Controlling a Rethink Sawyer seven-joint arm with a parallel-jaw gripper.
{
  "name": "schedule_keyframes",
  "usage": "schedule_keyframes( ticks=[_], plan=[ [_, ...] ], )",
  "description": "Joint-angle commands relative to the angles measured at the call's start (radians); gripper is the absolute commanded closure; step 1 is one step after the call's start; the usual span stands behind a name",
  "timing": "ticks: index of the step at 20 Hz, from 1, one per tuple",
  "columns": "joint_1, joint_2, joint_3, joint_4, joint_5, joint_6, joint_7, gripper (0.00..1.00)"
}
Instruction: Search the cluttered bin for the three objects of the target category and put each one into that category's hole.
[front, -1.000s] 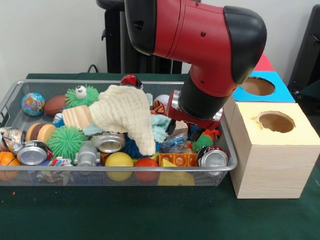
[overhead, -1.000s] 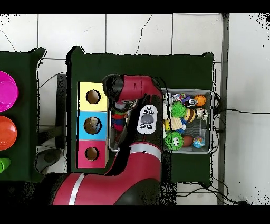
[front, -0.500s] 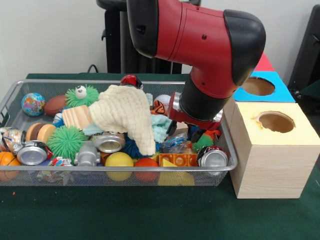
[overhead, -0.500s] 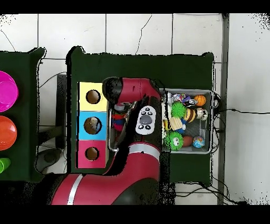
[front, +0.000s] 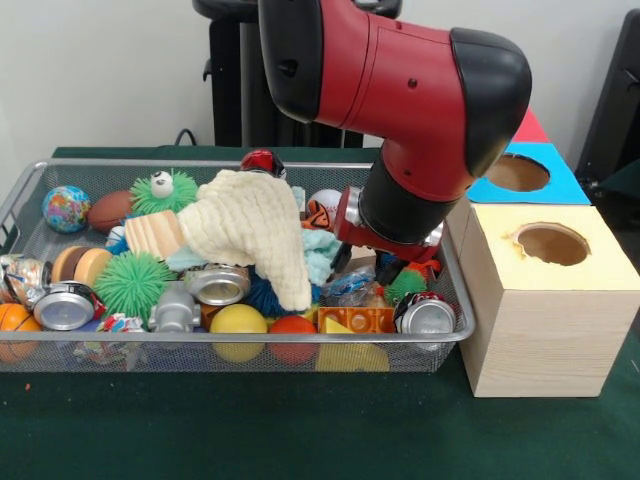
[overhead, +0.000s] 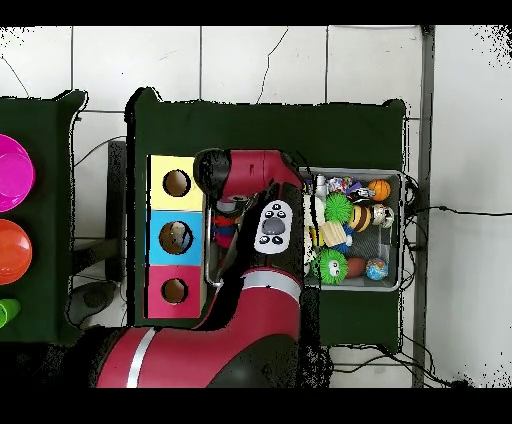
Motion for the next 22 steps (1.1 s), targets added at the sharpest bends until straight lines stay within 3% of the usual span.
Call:
schedule_keyframes(
  ticks=[1,11,22],
  plan=[
    [0.006,0.032,0.028,0.078,-0.107,-0.074,0.004,0.00],
    [0.008,0.023,0.027,0.052,-0.159,-0.077,0.018,0.00],
    [0.004,0.006,0.047,0.058,-0.154,-0.222,0.063,0.00]
  ],
)
